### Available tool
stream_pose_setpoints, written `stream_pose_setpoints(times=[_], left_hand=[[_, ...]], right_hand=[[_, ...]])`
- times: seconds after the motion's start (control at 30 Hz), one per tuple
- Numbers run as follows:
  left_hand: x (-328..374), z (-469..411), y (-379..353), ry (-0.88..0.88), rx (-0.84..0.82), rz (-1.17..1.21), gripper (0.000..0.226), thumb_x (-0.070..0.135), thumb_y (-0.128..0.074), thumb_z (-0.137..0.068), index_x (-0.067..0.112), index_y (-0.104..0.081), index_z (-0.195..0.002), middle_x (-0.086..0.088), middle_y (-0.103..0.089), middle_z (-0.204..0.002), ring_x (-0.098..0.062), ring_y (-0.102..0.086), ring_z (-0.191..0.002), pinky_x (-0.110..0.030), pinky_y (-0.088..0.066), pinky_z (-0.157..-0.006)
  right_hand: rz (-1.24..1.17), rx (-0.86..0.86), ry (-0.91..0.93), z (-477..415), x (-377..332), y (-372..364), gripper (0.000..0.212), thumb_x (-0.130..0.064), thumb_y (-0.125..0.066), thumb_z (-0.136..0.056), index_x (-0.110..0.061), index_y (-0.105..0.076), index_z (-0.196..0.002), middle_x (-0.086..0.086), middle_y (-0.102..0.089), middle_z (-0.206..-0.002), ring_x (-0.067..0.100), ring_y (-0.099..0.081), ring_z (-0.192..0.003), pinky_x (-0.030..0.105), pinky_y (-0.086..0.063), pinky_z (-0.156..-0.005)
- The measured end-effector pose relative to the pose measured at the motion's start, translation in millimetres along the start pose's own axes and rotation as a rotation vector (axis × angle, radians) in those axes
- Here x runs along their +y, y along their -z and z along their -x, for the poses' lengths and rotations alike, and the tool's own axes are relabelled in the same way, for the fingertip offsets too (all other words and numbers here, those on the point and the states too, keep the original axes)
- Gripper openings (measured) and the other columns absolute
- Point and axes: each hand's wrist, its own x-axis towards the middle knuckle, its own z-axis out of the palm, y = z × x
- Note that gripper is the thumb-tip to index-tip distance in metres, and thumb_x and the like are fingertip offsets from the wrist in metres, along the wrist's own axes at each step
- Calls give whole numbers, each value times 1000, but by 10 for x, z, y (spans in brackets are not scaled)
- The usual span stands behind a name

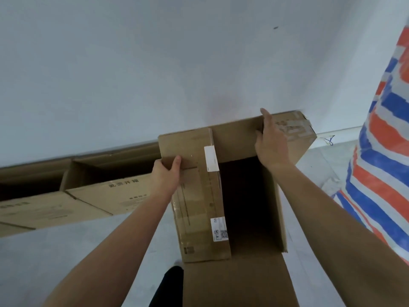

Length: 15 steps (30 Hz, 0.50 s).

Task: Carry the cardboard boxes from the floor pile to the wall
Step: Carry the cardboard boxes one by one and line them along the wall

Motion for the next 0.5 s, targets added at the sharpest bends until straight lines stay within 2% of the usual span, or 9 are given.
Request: stream_pose_setpoints(times=[0.17, 0.27, 0.3, 0.37, 0.43, 0.5], left_hand=[[-113, -252, -35, 57, 22, -38, 54, 45, -59, -95, 8, -47, -133, -6, -59, -120, -14, -52, -97, -30, -45, -79], [-205, -554, -101, 82, 7, -63, 54, 44, -59, -95, 8, -47, -135, -8, -61, -122, -16, -54, -97, -30, -46, -79], [-215, -686, -128, 65, -8, -84, 55, 44, -59, -96, 9, -45, -137, -7, -61, -124, -17, -56, -99, -31, -46, -79], [-235, -996, -224, 30, -73, -144, 58, 40, -58, -97, 13, -38, -144, -6, -59, -131, -22, -58, -111, -33, -48, -86], [-272, -1314, -327, 56, -159, -216, 65, 32, -59, -97, 13, -28, -151, -9, -54, -139, -27, -56, -121, -40, -48, -96], [-349, -1599, -417, 130, -244, -284, 70, 32, -58, -97, 12, -23, -154, -11, -51, -142, -31, -53, -126, -44, -47, -101]], right_hand=[[-17, -123, -70, -148, 30, -257, 64, -8, -45, -103, -18, -18, -159, 21, -51, -144, 42, -51, -127, 49, -41, -104], [-65, -242, -125, -273, 121, -564, 76, -4, -49, -100, -14, -5, -161, 14, -26, -163, 32, -29, -148, 43, -25, -119], [-75, -283, -142, -295, 167, -687, 82, -9, -52, -98, -17, -1, -161, 10, -22, -165, 29, -25, -149, 43, -23, -122], [-18, -340, -204, -306, 276, -927, 84, -26, -56, -96, -25, -1, -160, 9, -27, -162, 30, -32, -146, 53, -31, -119], [166, -394, -282, -268, 374, -1141, 84, -42, -55, -97, -22, -2, -160, 9, -27, -162, 32, -33, -146, 54, -35, -116], [305, -475, -399, -181, 414, -1304, 84, -48, -53, -98, -19, -5, -161, 9, -25, -163, 32, -31, -147, 51, -34, -116]])
